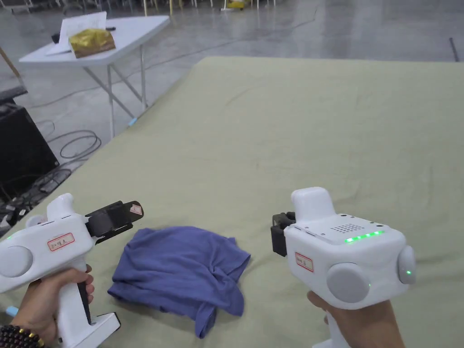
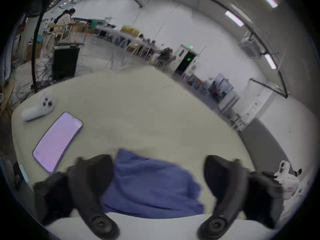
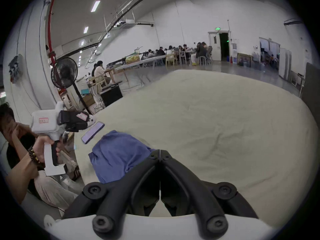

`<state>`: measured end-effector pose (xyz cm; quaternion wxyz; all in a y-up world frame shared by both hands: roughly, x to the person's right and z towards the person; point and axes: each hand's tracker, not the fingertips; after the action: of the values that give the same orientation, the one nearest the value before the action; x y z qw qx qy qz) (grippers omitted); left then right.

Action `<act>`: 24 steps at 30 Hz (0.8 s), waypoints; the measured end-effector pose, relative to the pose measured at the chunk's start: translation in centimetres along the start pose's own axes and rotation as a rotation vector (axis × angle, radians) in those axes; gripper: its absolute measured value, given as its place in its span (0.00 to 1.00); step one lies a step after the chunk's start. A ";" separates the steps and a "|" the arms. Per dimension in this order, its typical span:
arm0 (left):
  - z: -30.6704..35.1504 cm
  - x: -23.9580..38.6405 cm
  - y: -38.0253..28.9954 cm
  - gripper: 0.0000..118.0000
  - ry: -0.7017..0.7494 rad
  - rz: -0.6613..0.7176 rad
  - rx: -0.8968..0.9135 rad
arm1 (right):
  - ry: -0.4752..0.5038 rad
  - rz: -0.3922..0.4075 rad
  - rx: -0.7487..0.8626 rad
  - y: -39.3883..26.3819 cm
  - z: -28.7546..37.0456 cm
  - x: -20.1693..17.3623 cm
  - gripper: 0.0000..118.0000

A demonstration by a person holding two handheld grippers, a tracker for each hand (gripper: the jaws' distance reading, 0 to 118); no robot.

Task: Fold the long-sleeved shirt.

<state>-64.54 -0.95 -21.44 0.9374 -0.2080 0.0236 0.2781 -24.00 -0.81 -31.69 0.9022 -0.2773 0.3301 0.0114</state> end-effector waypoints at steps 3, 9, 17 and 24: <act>1.2 8.3 -0.8 0.15 -0.034 -0.121 0.088 | -0.068 -0.013 0.062 1.1 4.9 1.7 0.02; 0.4 24.6 -7.0 0.00 -0.071 -0.399 0.195 | -0.222 -0.041 0.164 1.7 14.3 6.4 0.02; -1.7 37.4 -14.3 0.00 -0.113 -0.535 0.261 | -0.525 -0.062 0.293 0.1 24.1 12.8 0.02; -0.7 39.5 -17.2 0.00 -0.099 -0.599 0.382 | -0.678 -0.052 0.447 -2.6 29.8 16.1 0.02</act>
<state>-22.04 5.90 -21.92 0.9994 -0.0130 -0.0321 -0.0086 6.69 9.50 -21.31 0.9980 -0.0630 0.0012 0.0074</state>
